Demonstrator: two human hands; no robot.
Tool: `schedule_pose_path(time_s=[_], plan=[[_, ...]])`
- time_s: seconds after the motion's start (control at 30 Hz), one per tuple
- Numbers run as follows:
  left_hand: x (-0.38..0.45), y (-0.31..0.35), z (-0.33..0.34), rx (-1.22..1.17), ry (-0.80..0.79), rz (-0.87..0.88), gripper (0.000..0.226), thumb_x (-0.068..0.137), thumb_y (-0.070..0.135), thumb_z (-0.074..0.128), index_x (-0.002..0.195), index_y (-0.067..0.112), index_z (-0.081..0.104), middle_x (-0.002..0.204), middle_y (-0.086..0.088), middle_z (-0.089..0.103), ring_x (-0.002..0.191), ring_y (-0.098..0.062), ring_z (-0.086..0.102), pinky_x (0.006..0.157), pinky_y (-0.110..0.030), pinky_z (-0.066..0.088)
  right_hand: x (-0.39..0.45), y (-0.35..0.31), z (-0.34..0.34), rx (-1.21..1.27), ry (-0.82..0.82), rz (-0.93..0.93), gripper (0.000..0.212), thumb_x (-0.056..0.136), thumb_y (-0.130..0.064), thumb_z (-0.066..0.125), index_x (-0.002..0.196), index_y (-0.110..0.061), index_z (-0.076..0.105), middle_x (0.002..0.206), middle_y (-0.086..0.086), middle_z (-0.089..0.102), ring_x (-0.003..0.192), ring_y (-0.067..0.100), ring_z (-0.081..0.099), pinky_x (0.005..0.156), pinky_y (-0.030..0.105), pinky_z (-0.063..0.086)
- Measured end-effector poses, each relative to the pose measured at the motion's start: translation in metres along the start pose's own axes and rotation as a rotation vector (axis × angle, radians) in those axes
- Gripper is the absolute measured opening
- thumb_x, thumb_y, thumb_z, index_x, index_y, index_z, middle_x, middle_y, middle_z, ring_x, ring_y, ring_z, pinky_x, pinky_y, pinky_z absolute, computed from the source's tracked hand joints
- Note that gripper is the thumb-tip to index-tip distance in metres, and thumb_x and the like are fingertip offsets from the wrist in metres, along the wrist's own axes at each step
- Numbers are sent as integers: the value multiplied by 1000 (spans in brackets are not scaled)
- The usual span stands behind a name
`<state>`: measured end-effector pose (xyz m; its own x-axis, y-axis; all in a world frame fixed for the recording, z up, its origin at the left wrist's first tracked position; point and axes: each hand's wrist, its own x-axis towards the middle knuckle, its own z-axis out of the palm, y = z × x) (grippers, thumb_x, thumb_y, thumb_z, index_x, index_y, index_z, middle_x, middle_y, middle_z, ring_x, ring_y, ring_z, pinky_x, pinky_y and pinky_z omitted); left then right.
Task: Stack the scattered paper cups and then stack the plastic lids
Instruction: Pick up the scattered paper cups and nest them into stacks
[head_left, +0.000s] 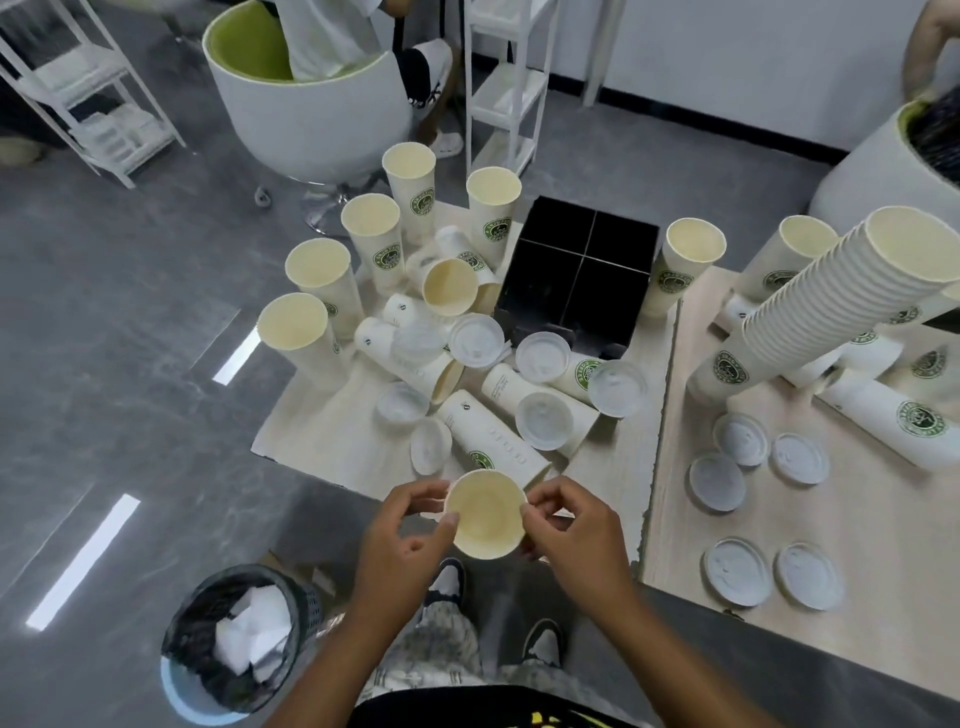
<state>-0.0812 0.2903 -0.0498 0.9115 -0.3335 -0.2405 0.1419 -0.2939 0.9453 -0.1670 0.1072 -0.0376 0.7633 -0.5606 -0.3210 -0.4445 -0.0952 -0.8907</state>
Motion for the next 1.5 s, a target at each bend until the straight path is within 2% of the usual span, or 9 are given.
schedule_pose_path(time_s=[0.07,0.27,0.47,0.7,0.8,0.87,0.97,1.13,1.5], plan=[[3,-5,-6,1,-66,-27,36,87,8,80,115,28,69,111,14,72,107,-8,67,78,-37,65,0,-4,2,27,13,35,12,91,-5,74,84,-13,68,71,7,68,55,27,73,56,36,62],[21,-8,-21,105,-311,41,83,65,31,98,136,41,56,130,26,61,121,-5,62,89,-28,60,1,-11,8,105,49,80,7,92,-3,72,91,-9,67,71,10,67,57,33,73,59,44,64],[40,-5,-20,148,-335,101,84,63,40,96,136,40,55,134,26,61,128,-2,57,99,-37,58,2,-11,18,126,87,81,19,92,-5,73,104,-19,71,83,15,69,69,28,74,60,30,62],[48,11,-28,88,-342,190,83,58,45,96,130,37,57,130,22,65,125,-7,62,94,-40,61,-15,-12,20,-46,-8,-87,70,71,-44,91,127,-55,51,126,-30,55,112,1,59,84,26,61],[55,26,-27,75,-370,241,82,60,39,97,131,37,57,130,22,65,124,-7,62,96,-39,60,-20,-25,16,-67,31,-150,74,69,-55,88,128,-64,44,131,-39,51,121,-3,54,88,24,59],[60,40,-22,73,-398,274,83,61,38,98,133,36,56,131,24,65,124,-7,62,96,-37,60,-22,-35,11,-45,98,-167,76,67,-62,86,131,-59,45,132,-40,51,123,-5,53,91,25,58],[67,60,-10,72,-452,318,82,62,44,94,134,37,55,132,25,63,124,-5,61,93,-33,62,-23,-43,-1,36,166,-186,77,72,-50,88,138,-52,47,135,-35,54,123,-2,55,91,30,60],[77,76,4,97,-531,352,83,63,47,92,136,35,55,132,25,62,125,-6,61,90,-39,63,-20,-46,-13,86,213,-185,72,77,-34,90,134,-56,50,132,-30,57,124,-1,56,89,27,60],[90,81,4,92,-568,347,81,65,40,92,137,32,55,132,20,63,126,-10,62,89,-42,64,-13,-46,-14,113,225,-194,69,80,-29,88,136,-51,52,132,-23,61,123,3,59,88,32,62]])
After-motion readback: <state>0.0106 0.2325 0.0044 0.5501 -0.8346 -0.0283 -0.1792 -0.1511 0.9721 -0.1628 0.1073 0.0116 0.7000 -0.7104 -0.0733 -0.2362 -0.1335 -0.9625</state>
